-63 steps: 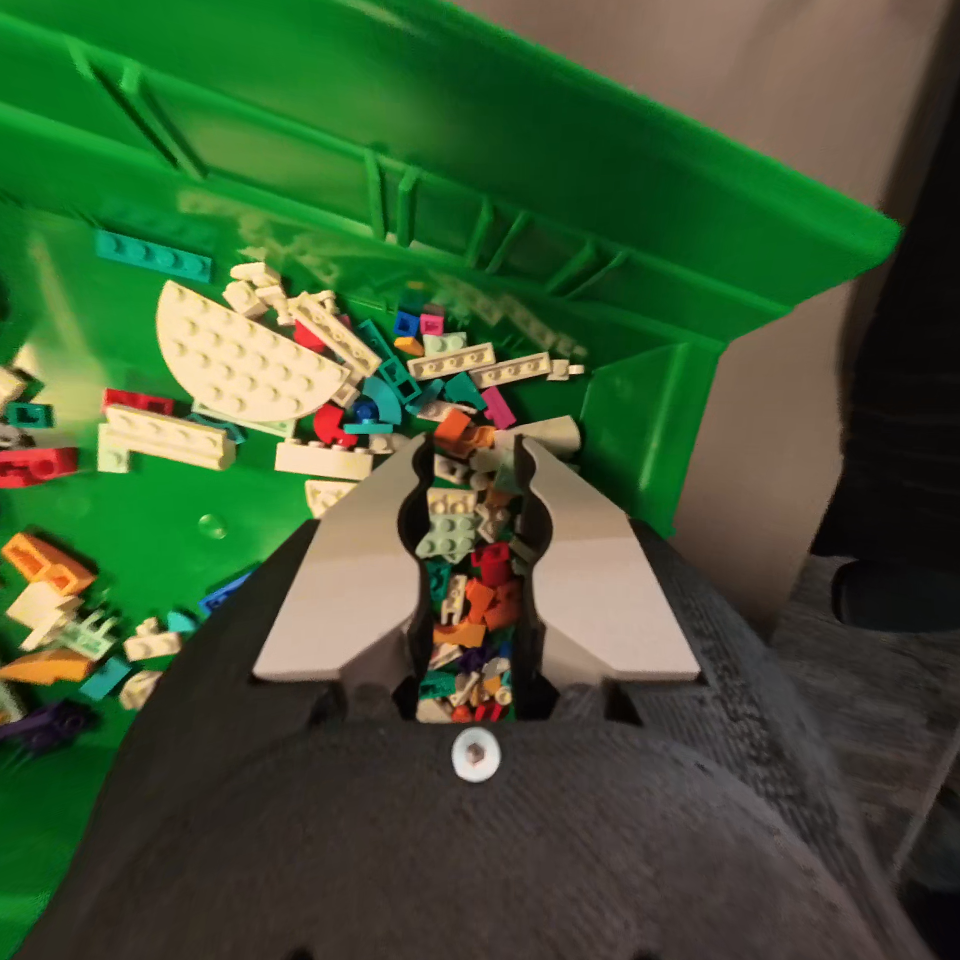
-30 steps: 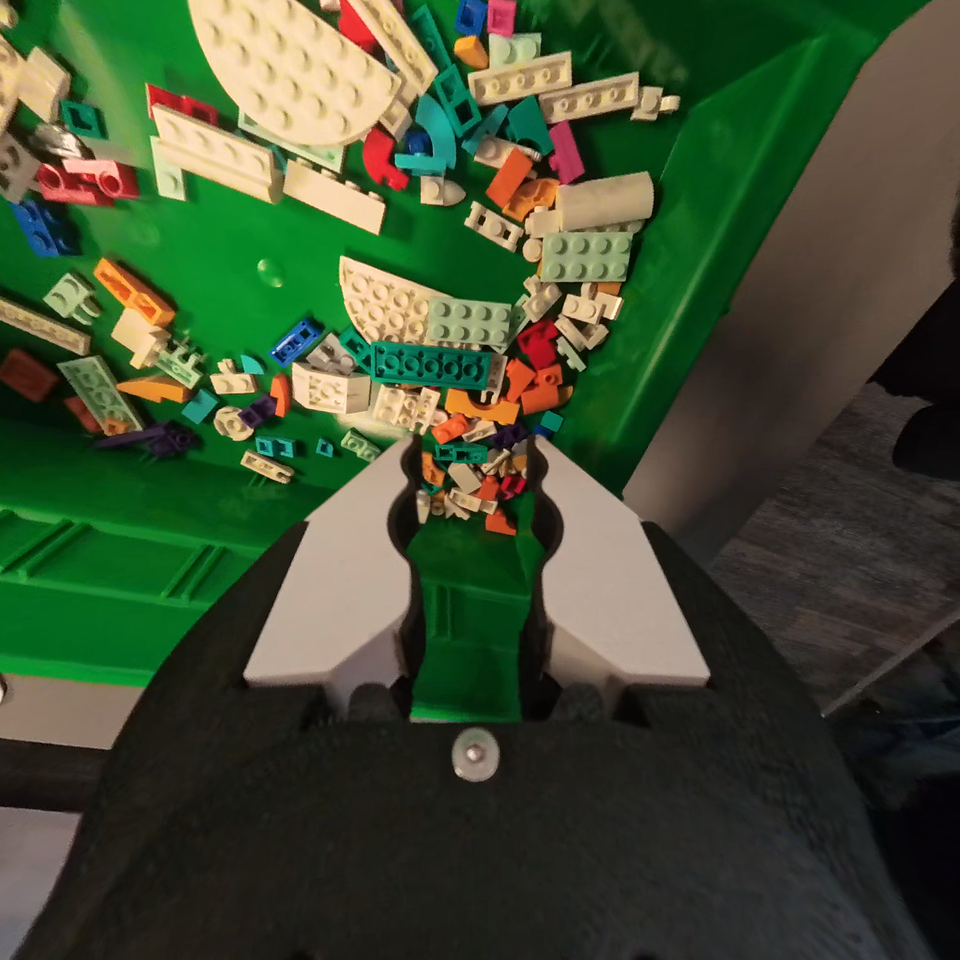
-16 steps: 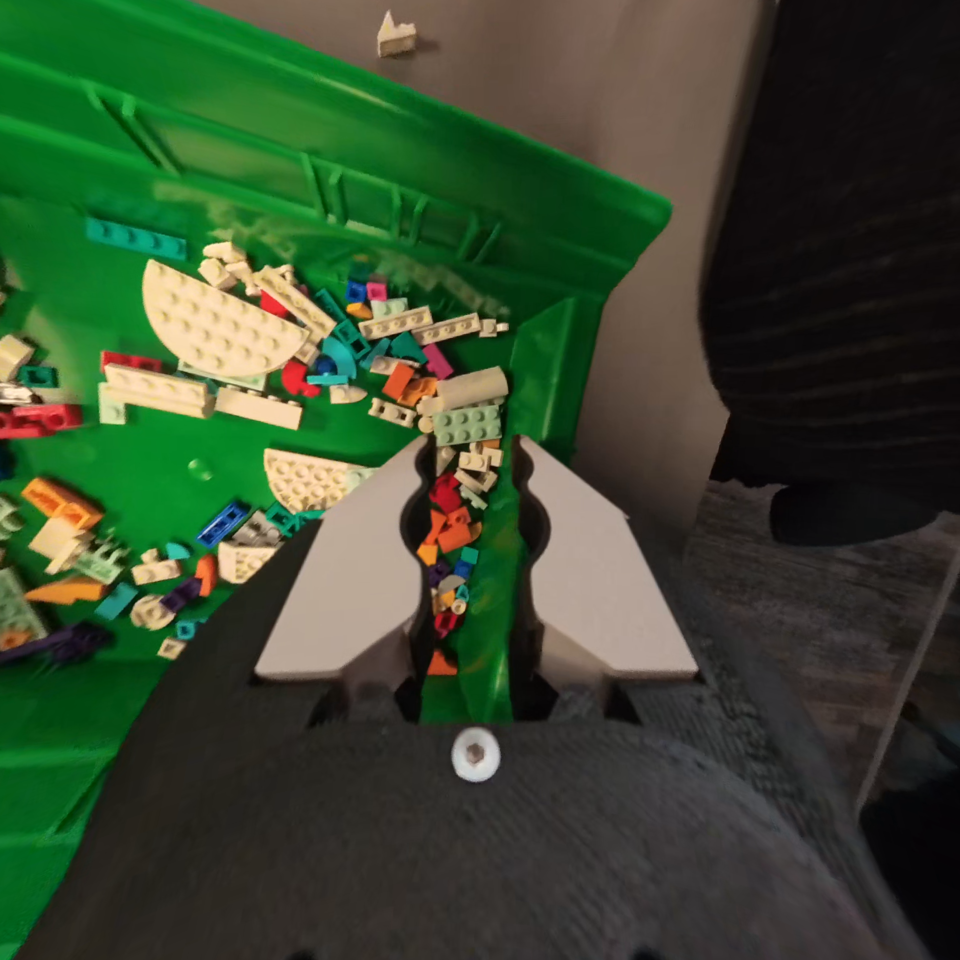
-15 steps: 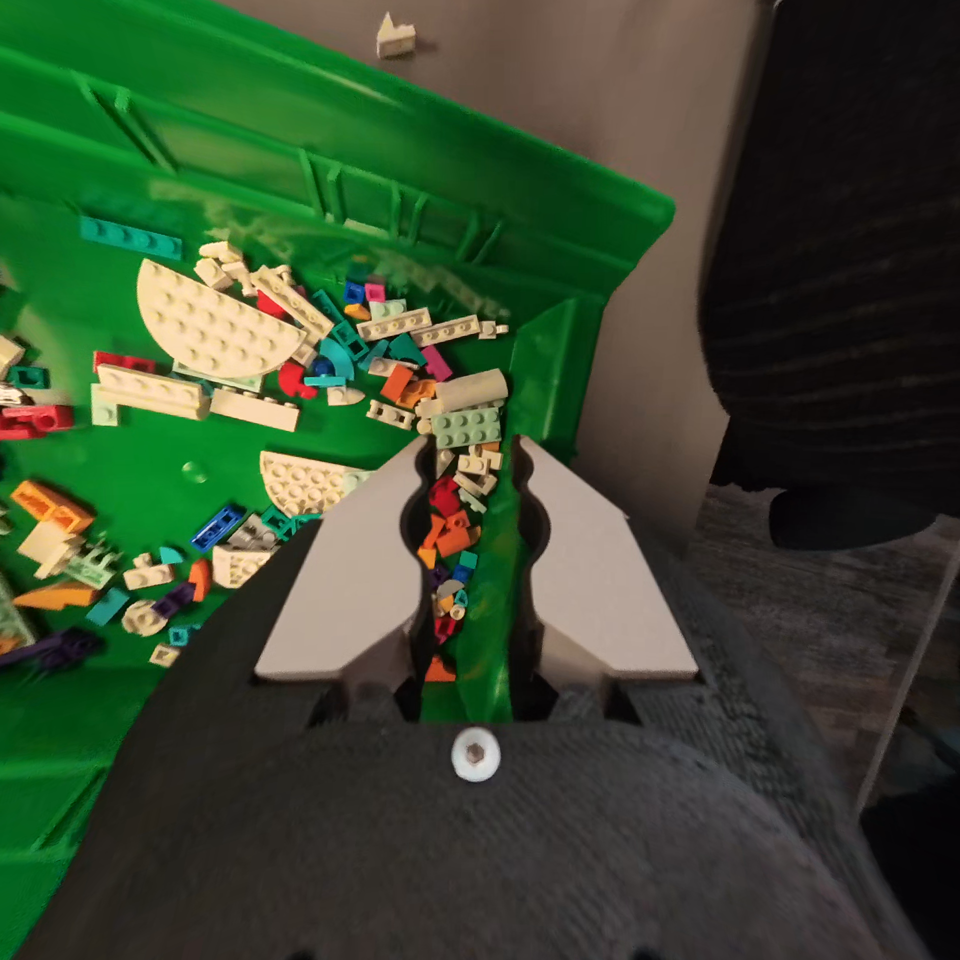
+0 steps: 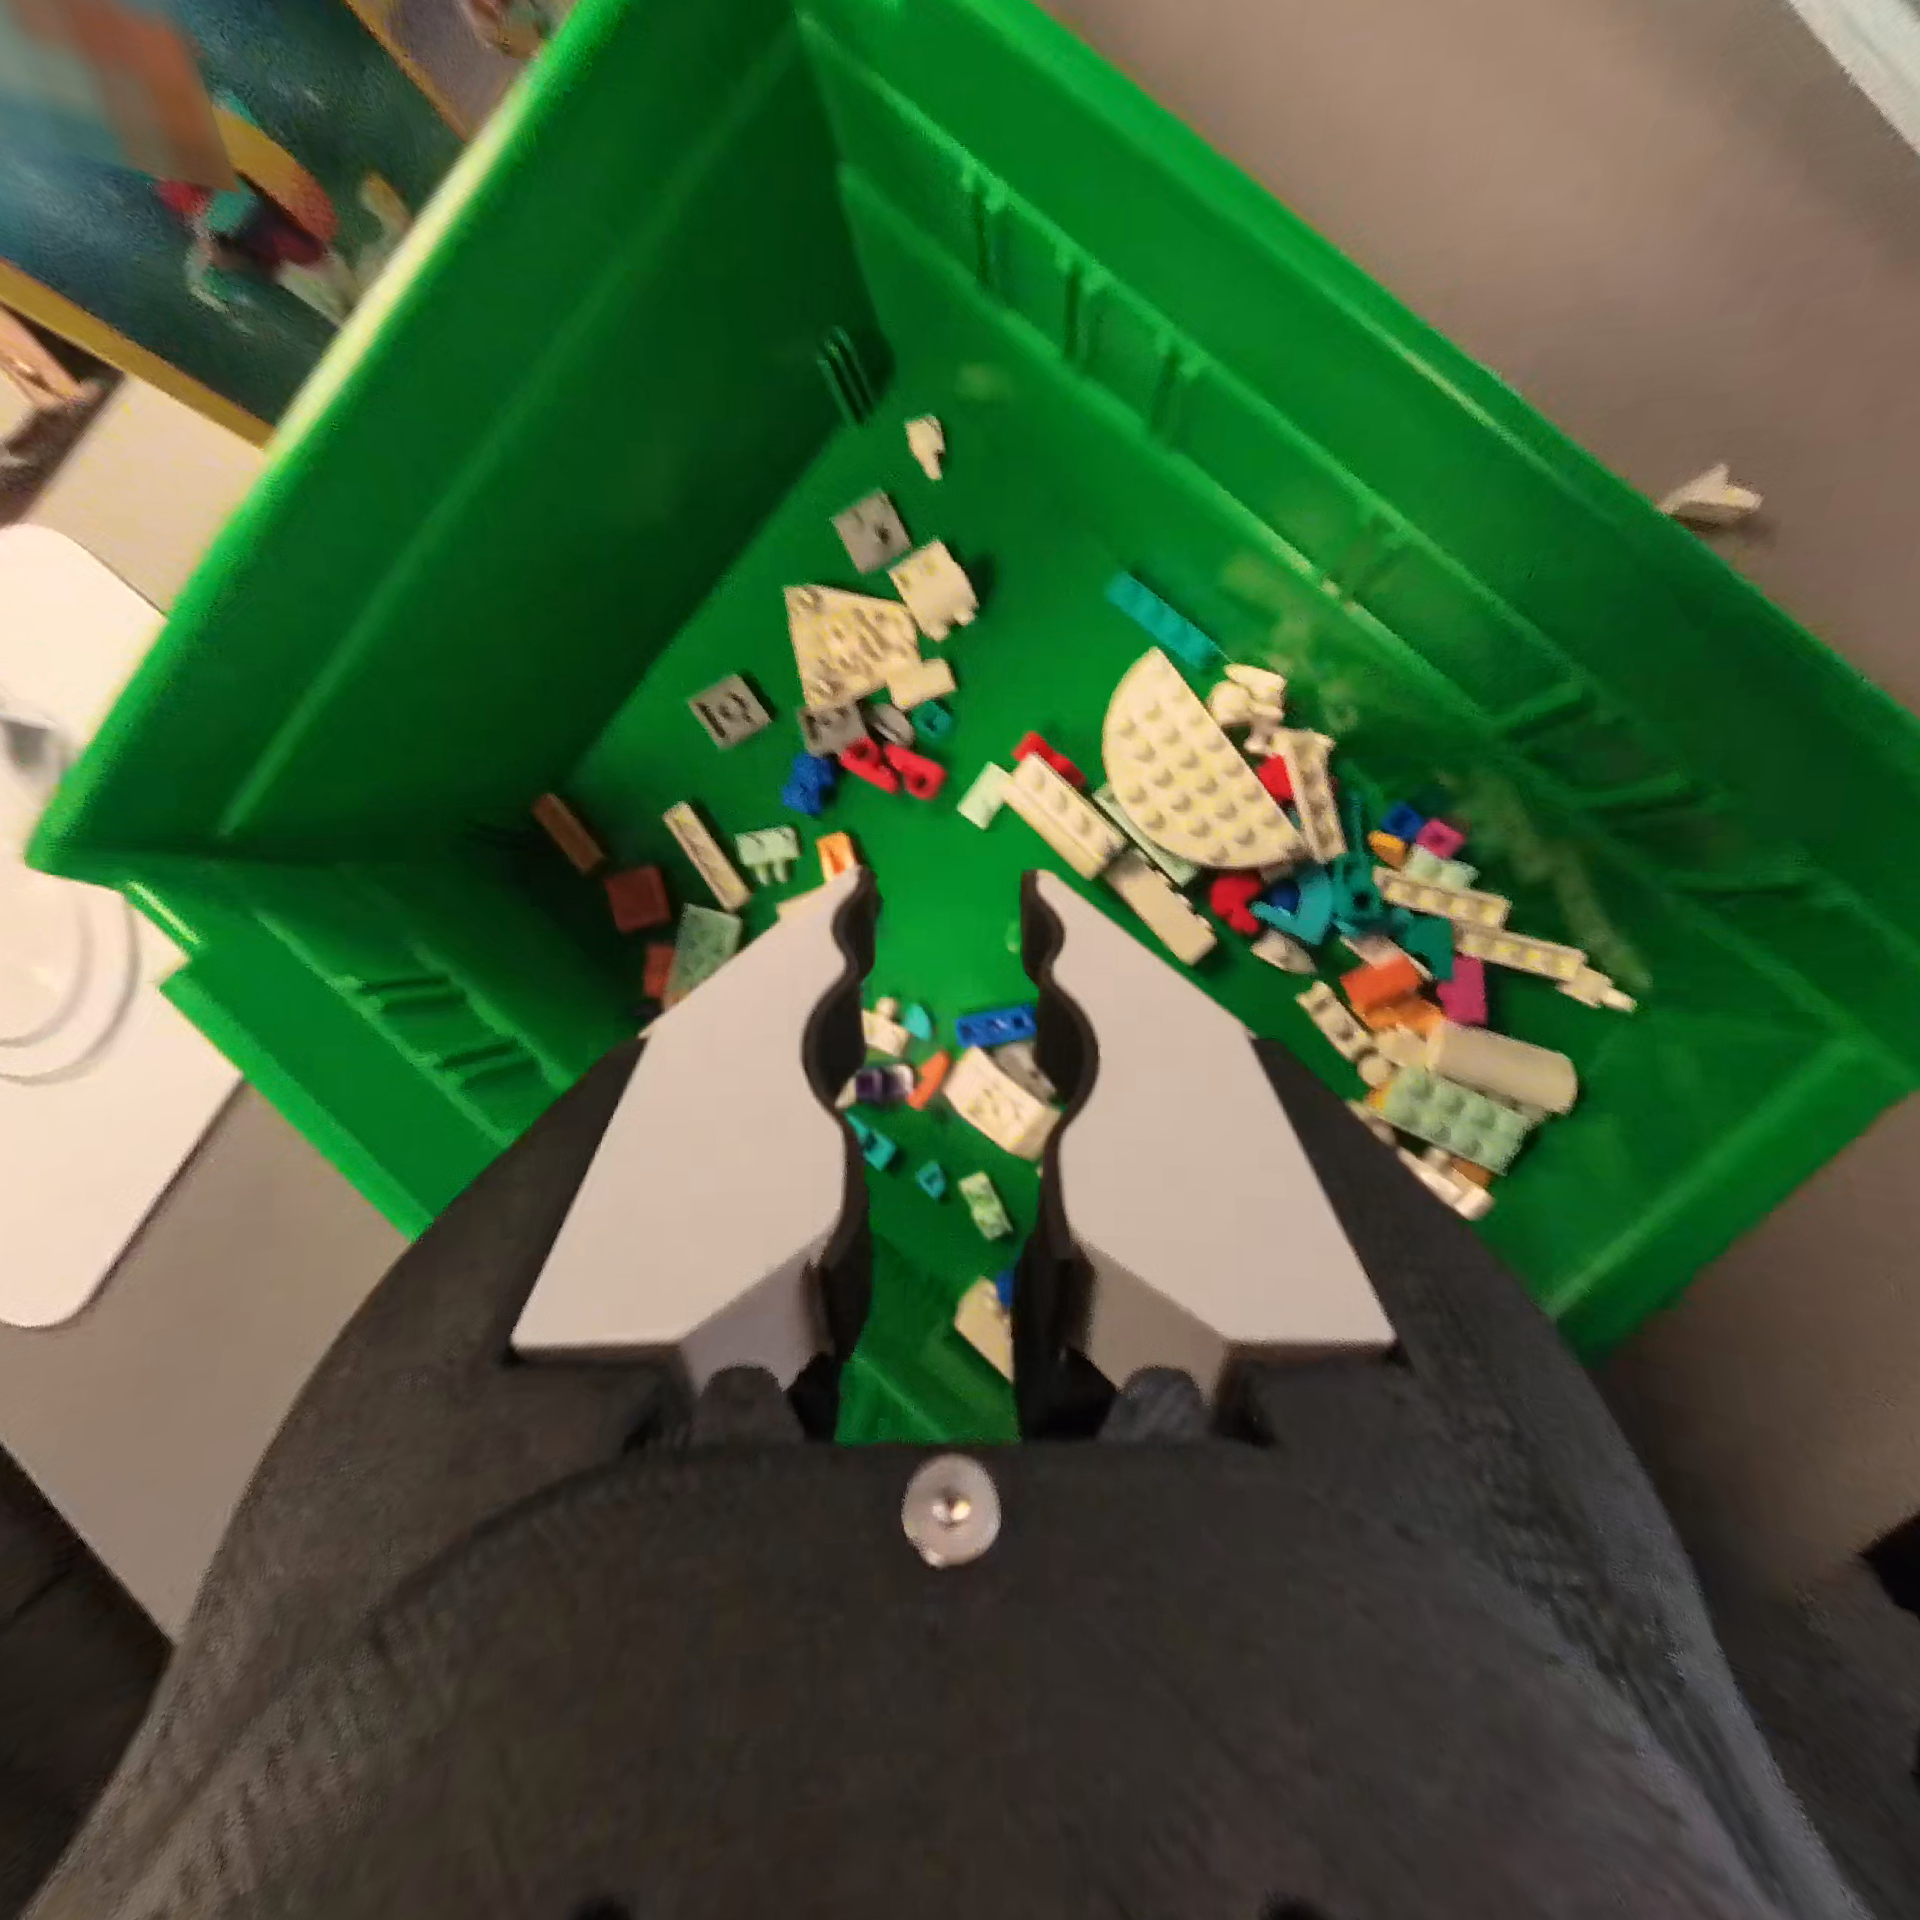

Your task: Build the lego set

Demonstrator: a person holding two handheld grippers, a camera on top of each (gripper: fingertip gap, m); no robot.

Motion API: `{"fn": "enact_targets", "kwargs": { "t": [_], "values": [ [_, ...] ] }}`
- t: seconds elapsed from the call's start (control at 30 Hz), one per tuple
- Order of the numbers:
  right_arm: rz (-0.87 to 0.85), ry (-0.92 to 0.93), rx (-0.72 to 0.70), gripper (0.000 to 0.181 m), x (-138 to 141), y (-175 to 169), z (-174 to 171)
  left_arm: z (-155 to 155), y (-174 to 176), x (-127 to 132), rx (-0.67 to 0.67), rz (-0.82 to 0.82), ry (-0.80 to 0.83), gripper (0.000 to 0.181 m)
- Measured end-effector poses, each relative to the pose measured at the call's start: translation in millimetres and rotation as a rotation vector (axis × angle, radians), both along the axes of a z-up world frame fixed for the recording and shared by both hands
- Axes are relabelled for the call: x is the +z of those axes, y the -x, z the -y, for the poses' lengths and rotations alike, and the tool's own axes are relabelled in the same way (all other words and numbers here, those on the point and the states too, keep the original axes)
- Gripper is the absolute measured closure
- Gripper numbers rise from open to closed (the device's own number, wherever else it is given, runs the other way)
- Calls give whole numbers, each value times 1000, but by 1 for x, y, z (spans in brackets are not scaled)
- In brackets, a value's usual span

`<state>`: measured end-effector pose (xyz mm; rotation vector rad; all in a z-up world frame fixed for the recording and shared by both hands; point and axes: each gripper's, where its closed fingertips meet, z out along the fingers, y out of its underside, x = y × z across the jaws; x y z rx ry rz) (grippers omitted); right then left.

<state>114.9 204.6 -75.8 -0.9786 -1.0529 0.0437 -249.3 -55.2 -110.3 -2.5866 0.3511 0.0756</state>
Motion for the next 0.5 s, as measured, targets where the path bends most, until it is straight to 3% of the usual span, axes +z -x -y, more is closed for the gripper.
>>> {"fn": "enact_targets", "kwargs": {
  "t": [0.2,0.33,0.5],
  "values": [
    [46,-10,22,177,-6,6,3,-24,-5,-33,-166,54,146,154],
    [42,-10,33,177,-6,6,5,-26,1,-60,-138,41,310,160],
    [30,-4,47,178,-4,6,6,-48,4,-54,-130,55,252,160]
  ]
}}
